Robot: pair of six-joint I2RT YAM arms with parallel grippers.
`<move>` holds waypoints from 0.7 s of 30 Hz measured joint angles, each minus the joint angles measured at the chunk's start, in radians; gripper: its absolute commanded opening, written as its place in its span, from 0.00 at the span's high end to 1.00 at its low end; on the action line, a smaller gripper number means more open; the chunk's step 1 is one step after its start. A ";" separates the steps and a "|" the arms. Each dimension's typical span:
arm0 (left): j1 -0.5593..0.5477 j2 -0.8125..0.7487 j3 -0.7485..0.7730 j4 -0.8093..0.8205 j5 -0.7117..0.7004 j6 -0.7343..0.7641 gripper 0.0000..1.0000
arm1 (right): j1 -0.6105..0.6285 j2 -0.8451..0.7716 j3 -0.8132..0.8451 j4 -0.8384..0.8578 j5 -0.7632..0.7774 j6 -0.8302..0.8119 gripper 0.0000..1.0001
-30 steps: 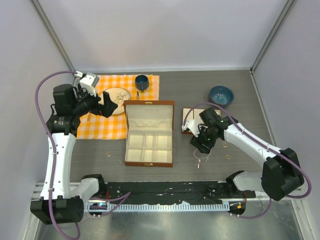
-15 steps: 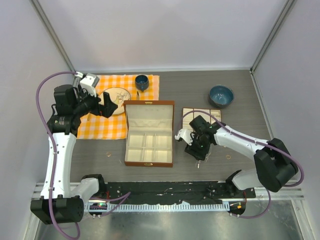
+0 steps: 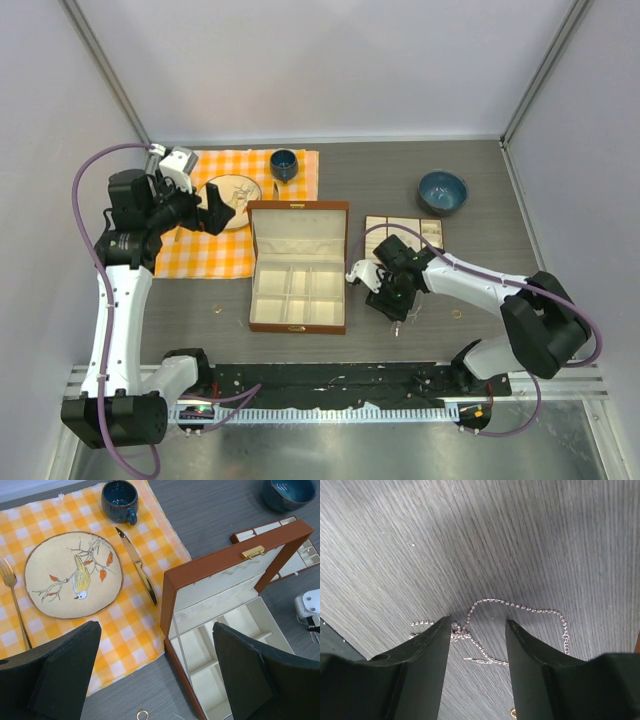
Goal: Organize the mixed jewelry
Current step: Pick up the jewelry from the center of the board.
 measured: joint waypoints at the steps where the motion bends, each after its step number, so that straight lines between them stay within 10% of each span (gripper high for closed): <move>1: 0.000 0.000 -0.001 0.000 0.000 0.000 0.00 | 0.000 0.006 0.000 0.003 0.002 0.004 0.48; 14: 0.000 0.000 -0.021 0.000 -0.019 0.006 0.00 | 0.049 0.026 0.000 0.017 0.040 0.038 0.64; 21: 0.000 -0.009 -0.028 0.000 -0.022 0.009 0.00 | 0.063 0.038 0.007 -0.001 0.031 0.059 0.95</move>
